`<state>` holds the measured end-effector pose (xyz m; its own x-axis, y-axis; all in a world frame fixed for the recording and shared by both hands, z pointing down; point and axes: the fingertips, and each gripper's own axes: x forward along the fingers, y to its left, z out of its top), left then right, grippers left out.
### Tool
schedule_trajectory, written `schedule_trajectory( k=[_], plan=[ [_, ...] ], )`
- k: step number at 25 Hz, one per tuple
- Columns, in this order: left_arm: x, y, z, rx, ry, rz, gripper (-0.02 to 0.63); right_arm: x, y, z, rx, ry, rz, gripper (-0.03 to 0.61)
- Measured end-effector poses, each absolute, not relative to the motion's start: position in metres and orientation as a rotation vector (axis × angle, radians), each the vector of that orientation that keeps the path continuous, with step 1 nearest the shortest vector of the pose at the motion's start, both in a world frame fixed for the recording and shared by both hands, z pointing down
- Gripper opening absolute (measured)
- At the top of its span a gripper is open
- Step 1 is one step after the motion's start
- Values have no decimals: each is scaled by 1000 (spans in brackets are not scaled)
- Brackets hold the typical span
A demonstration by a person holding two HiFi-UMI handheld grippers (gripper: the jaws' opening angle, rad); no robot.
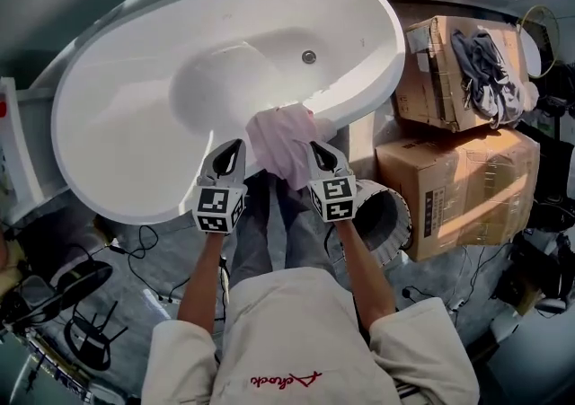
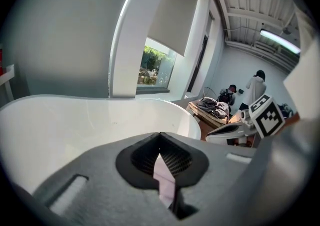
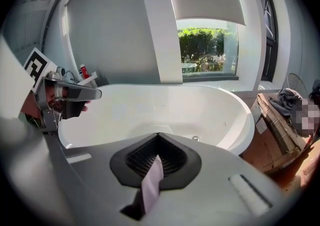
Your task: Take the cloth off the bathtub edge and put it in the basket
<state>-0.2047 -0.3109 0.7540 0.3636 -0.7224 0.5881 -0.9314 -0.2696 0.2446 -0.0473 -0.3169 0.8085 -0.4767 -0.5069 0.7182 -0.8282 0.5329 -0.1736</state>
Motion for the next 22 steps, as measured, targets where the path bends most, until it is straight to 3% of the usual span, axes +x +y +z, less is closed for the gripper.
schedule_trajectory(
  k=[11, 12, 13, 17, 22],
  plan=[
    [-202, -294, 812, 1991, -1381, 532, 3, -50, -297, 872, 1009, -2069, 773, 8],
    [-203, -295, 812, 1989, -1380, 533, 3, -54, -296, 876, 987, -2064, 797, 64],
    [-203, -295, 812, 1988, -1379, 533, 3, -58, -295, 881, 962, -2056, 824, 162],
    [-204, -300, 812, 1980, -1379, 535, 4, -72, -296, 904, 899, -2012, 872, 334],
    [-208, -304, 819, 1964, -1376, 546, 4, -88, -295, 937, 811, -1927, 884, 446]
  ],
)
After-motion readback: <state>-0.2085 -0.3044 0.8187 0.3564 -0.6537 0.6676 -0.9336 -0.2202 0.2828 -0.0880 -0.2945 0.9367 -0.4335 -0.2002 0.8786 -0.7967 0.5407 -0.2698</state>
